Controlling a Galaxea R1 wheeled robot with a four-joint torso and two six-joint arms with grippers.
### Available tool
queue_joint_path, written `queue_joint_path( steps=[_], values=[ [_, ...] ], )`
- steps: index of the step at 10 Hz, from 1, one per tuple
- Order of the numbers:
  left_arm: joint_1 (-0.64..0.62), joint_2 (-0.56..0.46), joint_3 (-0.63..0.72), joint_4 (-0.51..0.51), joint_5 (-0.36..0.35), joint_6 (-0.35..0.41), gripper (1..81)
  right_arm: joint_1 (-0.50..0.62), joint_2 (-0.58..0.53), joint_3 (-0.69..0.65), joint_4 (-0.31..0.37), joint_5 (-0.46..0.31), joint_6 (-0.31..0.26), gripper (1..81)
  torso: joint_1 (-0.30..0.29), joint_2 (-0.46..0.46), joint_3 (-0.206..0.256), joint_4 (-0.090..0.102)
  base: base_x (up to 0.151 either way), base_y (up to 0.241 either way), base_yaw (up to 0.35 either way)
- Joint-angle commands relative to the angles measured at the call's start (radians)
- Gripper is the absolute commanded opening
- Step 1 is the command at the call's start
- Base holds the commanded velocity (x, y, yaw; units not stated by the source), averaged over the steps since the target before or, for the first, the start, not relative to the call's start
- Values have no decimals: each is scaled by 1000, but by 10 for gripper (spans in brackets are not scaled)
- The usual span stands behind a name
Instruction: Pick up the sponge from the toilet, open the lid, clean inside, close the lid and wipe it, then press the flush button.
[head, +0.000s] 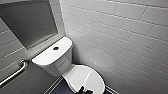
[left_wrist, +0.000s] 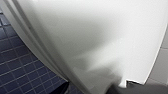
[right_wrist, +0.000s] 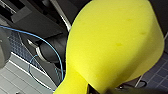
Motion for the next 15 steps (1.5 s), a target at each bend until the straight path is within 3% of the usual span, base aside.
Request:
queue_joint_path(
  steps=[1,7,15],
  values=[
    [-137,73,-11,-8,9,11,811,-33,-8,21,5,-88,0,10,0,0,0,0,0,0,0],
    [-183,72,-43,-17,12,10,811,-30,-8,32,5,-88,0,10,0,0,0,0,0,0,0],
    [-224,21,72,-20,13,0,811,-28,-14,58,0,-88,0,10,1,0,-1,0,0,0,0]
  ],
)
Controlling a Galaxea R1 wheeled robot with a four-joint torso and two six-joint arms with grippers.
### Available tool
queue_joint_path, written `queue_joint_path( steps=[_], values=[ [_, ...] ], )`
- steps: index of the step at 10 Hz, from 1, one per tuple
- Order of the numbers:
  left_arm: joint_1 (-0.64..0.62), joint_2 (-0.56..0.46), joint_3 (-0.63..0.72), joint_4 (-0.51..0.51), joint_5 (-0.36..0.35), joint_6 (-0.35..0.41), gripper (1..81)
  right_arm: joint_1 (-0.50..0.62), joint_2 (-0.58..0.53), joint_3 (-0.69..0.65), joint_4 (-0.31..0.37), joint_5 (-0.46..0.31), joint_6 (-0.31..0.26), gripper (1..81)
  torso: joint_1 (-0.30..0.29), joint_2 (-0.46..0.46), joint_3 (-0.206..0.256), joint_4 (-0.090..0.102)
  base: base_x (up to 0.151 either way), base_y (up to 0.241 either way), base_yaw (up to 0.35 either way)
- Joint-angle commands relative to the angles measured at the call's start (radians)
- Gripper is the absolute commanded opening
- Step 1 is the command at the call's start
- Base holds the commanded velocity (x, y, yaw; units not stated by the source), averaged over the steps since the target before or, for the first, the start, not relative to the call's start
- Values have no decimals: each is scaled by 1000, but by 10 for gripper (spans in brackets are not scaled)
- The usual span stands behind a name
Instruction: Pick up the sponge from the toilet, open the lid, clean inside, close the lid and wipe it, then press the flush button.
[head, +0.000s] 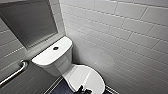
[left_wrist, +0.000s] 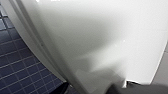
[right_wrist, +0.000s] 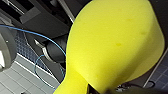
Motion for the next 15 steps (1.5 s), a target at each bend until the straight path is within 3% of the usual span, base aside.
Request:
queue_joint_path(
  steps=[1,15],
  values=[
    [-211,34,70,-16,3,7,811,-30,-11,23,-1,-91,0,10,0,0,0,0,0,0,0],
    [-221,-155,366,-19,-20,-55,811,-27,-14,53,-1,-91,0,10,0,0,-1,0,0,0,0]
  ],
)
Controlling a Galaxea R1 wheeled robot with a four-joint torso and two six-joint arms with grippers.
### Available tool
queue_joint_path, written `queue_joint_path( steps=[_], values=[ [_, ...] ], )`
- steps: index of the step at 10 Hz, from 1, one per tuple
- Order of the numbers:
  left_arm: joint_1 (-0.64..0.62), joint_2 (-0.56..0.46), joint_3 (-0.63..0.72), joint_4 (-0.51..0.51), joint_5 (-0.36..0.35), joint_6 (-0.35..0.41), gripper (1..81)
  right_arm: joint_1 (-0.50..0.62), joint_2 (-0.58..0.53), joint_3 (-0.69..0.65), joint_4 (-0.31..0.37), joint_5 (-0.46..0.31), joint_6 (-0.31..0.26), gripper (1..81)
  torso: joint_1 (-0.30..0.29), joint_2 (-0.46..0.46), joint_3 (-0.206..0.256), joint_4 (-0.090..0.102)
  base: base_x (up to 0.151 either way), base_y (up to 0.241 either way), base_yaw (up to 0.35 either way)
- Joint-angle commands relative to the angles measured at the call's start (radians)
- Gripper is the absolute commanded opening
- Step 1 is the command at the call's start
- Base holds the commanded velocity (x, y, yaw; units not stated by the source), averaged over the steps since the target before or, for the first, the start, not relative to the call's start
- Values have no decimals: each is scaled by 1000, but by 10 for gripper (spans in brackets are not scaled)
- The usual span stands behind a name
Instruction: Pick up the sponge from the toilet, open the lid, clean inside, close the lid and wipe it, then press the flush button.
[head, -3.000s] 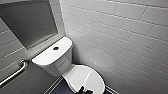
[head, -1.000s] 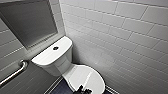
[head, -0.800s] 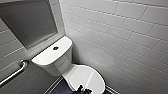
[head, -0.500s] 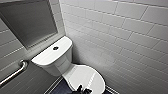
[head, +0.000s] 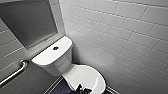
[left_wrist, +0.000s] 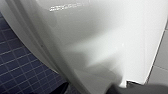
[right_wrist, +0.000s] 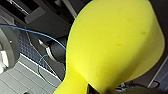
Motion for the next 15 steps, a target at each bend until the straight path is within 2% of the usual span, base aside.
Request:
queue_joint_path(
  steps=[1,6,8,12,13,15],
  values=[
    [-203,8,82,-23,-27,-23,811,-27,-11,28,-1,-91,0,10,0,0,0,0,0,0,0],
    [-218,-37,174,-25,-56,-88,811,-27,-11,32,-1,-91,-1,10,0,0,0,0,0,0,0],
    [-224,-92,278,-25,-106,-95,811,-26,-11,32,-1,-91,0,10,0,0,0,0,0,0,0],
    [-226,-172,425,-25,-148,-115,811,-26,-20,62,-1,-91,-1,10,0,0,0,0,0,0,0],
    [-229,-193,476,-23,-186,-117,811,-26,-25,71,-2,-91,-1,10,0,0,0,0,0,0,0],
    [-233,-230,553,-22,-212,-117,811,-24,-33,85,-2,-91,-1,10,0,0,0,0,0,0,0]
  ],
)
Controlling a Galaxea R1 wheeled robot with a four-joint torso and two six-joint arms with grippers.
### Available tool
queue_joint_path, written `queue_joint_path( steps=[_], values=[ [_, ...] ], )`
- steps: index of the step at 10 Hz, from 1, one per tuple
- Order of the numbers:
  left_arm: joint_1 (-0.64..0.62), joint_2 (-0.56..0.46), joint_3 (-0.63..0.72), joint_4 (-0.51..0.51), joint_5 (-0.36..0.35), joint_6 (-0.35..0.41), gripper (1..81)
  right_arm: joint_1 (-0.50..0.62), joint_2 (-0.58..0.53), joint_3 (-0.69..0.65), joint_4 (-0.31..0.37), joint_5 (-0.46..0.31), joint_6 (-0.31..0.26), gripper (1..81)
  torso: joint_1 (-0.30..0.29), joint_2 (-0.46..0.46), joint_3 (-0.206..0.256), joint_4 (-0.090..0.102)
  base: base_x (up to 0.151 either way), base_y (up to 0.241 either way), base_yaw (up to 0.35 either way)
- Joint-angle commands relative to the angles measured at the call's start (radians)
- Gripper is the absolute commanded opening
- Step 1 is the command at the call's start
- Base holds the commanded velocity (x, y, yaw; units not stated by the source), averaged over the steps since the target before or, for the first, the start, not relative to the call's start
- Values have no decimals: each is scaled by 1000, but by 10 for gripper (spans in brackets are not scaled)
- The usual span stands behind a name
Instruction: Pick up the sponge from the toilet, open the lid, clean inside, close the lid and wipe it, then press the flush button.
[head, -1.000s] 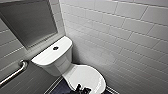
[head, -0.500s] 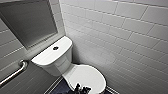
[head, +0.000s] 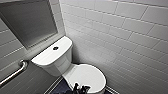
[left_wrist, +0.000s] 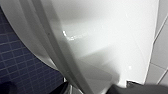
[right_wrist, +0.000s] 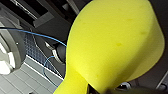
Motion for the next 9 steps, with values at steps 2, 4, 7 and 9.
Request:
queue_joint_path(
  steps=[2,4,7,9],
  values=[
    [-214,-54,207,5,-107,8,811,-33,-12,33,-2,-92,0,10,0,0,0,0,0,0,0],
    [-214,-102,273,5,-142,-2,811,-33,-12,35,-2,-92,-1,10,0,0,0,0,0,0,0],
    [-214,-180,371,11,-198,-6,811,-33,-12,39,-2,-92,-1,10,0,0,0,0,0,0,0],
    [-214,-234,422,13,-234,-16,811,-33,-15,48,-4,-92,-1,10,0,0,0,0,0,0,0]
  ],
)
